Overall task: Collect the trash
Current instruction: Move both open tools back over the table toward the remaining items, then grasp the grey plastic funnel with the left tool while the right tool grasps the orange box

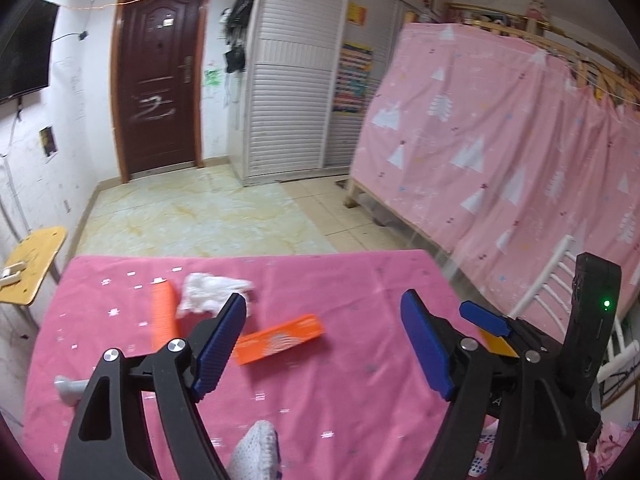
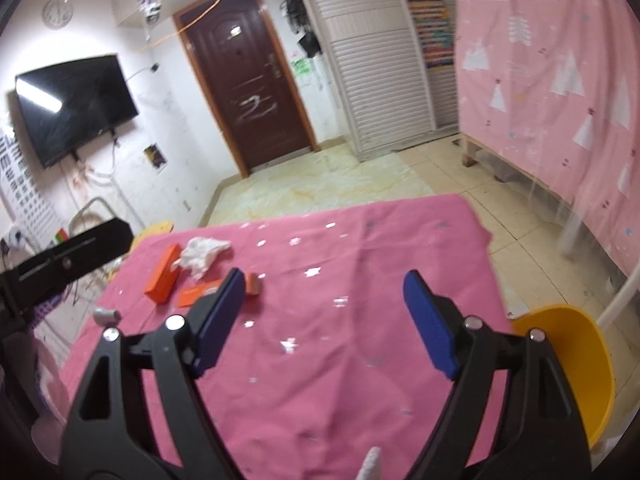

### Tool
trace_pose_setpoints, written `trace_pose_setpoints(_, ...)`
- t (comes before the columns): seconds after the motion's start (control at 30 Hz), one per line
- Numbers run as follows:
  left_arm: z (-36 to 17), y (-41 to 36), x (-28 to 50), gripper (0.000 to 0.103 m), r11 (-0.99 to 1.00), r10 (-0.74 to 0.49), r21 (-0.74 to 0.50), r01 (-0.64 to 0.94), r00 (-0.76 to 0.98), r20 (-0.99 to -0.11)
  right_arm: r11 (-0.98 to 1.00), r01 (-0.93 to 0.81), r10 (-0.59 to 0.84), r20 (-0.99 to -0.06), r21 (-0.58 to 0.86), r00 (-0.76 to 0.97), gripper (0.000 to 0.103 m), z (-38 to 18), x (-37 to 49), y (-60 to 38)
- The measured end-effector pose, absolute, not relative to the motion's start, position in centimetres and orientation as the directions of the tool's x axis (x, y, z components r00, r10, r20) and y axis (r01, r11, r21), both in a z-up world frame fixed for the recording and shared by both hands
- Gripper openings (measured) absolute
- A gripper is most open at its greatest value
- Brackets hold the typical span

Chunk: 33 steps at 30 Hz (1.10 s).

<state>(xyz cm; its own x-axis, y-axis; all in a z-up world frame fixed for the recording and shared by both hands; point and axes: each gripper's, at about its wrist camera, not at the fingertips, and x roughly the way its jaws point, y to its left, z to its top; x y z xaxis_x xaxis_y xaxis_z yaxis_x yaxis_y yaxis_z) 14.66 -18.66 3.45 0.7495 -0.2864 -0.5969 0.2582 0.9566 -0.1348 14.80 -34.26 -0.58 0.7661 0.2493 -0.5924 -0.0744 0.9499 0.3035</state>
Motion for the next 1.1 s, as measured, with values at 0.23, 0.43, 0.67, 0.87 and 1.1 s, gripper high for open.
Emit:
trace_pose_setpoints(0.23, 2.9, -13.1, 15.6, 0.077, 0.979, -0.203, -0.14, 0.148, 0.762, -0.615, 0.955, -0.152, 0.283, -0.625, 0.256, 0.727, 0.085, -0.8, 16.7, -29.7)
trace_pose_setpoints(0.43, 2.1, -9.3, 16.3, 0.079, 0.984, -0.165, -0.153, 0.087, 0.758, -0.631, 0.956, -0.198, 0.292, -0.661, 0.215, 0.691, 0.09, -1.5, 18.0, -27.0)
trace_pose_setpoints(0.67, 0.5, -5.7, 16.6, 0.08, 0.992, -0.094, -0.128, 0.012, 0.746, -0.659, 0.956, -0.241, 0.289, -0.692, 0.168, 0.661, 0.097, -2.0, 19.1, -24.8)
trace_pose_setpoints(0.87, -1.0, -2.9, 16.1, 0.082, 0.994, -0.045, -0.106, -0.038, 0.729, -0.683, 0.951, -0.285, 0.283, -0.714, 0.122, 0.641, 0.097, -2.2, 19.8, -23.0)
trace_pose_setpoints(1.1, -2.5, 0.2, 15.6, 0.084, 0.991, -0.025, -0.11, -0.076, 0.705, -0.709, 0.942, -0.326, 0.276, -0.739, 0.081, 0.615, 0.097, -2.5, 20.7, -21.2)
